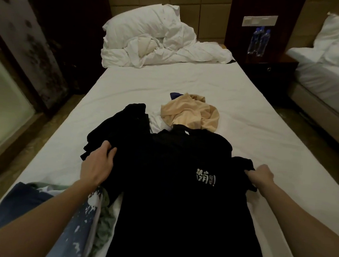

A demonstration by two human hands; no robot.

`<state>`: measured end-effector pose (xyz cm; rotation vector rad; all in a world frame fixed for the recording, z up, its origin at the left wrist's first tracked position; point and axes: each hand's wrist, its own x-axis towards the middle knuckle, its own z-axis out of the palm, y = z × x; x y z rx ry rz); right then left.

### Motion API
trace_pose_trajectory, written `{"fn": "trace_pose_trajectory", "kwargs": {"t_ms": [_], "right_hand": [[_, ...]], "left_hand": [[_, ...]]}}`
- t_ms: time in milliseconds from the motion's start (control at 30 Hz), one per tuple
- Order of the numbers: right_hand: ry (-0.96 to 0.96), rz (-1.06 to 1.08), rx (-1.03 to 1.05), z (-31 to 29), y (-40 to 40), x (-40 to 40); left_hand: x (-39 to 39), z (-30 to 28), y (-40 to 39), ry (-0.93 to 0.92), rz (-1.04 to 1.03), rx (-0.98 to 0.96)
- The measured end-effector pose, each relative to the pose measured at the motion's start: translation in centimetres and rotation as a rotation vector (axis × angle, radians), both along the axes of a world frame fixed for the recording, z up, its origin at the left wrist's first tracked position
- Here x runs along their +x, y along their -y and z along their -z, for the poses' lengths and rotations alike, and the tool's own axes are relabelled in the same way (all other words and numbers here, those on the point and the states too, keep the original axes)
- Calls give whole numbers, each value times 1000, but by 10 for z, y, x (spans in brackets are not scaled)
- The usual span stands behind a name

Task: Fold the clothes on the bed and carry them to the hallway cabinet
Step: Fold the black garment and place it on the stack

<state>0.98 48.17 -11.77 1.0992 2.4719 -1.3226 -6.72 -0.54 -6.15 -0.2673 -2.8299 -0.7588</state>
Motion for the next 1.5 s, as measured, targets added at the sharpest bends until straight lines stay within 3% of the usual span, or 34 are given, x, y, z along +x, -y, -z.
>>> {"fn": "trace_pose_trajectory", "kwargs": {"t_ms": [133,267,367,467,567,633,700,767,867,933,1033,1200,1267,1367,1500], "right_hand": [[-101,45,-213,-3,2,3],[-440,174,-503,-27,11,9],[-545,187,-289,-45,15,7],[-583,138,-34,-63,43,0],[-628,-67,87,-62,84,-11],[-500,-407,91,-51,106,-15],[-292,-738,227,-35,118,-15],[-300,-760,349,-23,121,-6],[-537,-573,309,-12,119,21],[-611,-499,296,-5,116,37],[-617,-450,236,-2,107,61],[-508,-459,134,3,90,105],[-344,-535,74,8,84,122],[-188,-568,151,15,90,148],[-86,-517,257,22,109,184]], "left_hand": [[-10,-11,-4,228,-29,73],[-29,-18,3,610,-167,386],[-24,-23,-1,739,-165,650],[-15,-19,-1,781,-151,694],[-12,-14,5,696,-242,672],[-8,-20,0,615,-280,731],[-8,-33,-12,524,-253,787],[-12,-47,-33,430,-183,746],[-18,-62,-81,267,4,517],[-12,-69,-121,325,190,423],[4,-77,-168,598,339,578],[17,-67,-162,472,208,732],[26,-53,-134,417,152,571],[61,-23,-79,389,188,206],[128,18,-24,750,246,-67]]}}
